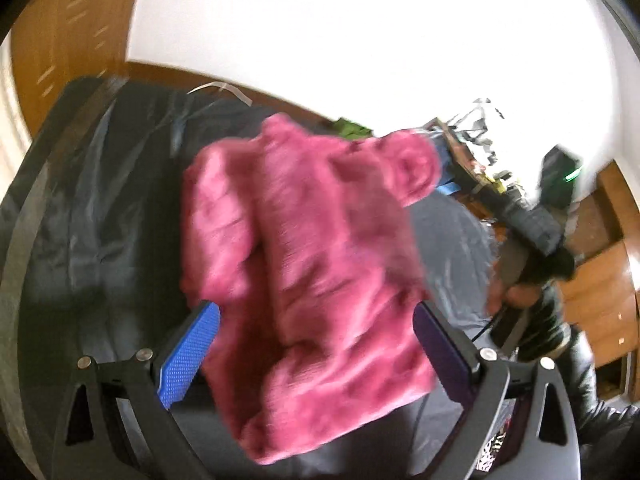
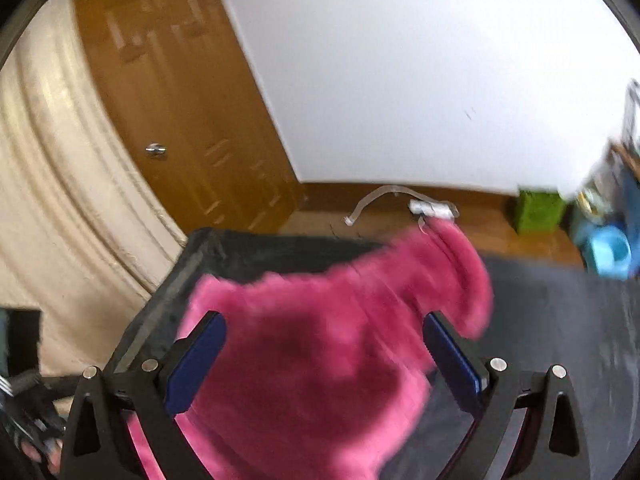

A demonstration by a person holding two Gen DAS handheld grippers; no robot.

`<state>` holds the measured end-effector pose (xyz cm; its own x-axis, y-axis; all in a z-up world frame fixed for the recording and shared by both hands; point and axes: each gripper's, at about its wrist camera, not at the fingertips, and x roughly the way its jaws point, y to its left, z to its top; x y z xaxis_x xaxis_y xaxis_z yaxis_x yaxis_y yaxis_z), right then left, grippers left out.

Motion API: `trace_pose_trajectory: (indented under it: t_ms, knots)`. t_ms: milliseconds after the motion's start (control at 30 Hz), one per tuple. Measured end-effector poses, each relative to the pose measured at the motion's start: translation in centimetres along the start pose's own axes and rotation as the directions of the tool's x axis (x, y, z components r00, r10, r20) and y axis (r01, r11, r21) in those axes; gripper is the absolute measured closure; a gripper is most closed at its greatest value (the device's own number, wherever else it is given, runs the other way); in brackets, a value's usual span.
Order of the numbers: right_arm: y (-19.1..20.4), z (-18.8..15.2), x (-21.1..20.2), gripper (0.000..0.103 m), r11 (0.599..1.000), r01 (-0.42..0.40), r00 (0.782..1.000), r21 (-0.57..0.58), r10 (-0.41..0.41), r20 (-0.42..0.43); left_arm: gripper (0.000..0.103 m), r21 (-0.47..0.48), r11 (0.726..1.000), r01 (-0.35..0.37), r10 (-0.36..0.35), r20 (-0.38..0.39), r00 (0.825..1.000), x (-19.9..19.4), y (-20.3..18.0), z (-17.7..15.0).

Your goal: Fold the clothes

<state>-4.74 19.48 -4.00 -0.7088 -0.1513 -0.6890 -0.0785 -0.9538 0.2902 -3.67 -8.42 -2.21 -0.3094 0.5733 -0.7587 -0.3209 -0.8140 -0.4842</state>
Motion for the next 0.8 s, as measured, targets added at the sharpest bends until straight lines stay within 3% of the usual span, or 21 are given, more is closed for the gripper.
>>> trace_pose_trajectory:
  t_ms: [100,233,433,633,800]
  knots:
    - [-2.8,-1.4,1.1,0.003,0.997,0.021,0.999,0.078,-0.017,-0.050,0.004,0.071,0.997,0.020,-0.020,0.001,1.000,1.3,-1.5,1.0]
    - [-3.8,-0.6,2.6,0.003,0.988,-0.049,0.997,0.148,0.058,-0.055,0.004,0.105,0.994,0.013,-0.009,-0.034,0.999,5.7,-3.2,2.5]
    - [-0.7,1.5,7.8,0.003,0.997,-0.072,0.990,0.033,0.075,-0.119,0.004,0.082,0.994,-0.074,0.079,-0.062,0.995,9.9,-1.7,2.6]
    - [2.1,1.9,13.8,0.003,0.995,-0.015,0.973,-0.101,-0.009,-0.231,0.005,0.171,0.972,-0.164,0.174,-0.044,0.984,10.6,-1.1,1.3]
    - [3.9,1.7,16.3,0.001,0.975,0.058,0.956,-0.216,-0.117,-0.270,0.005,0.117,0.978,-0.171,0.176,-0.029,0.984,11.0,1.6,1.0]
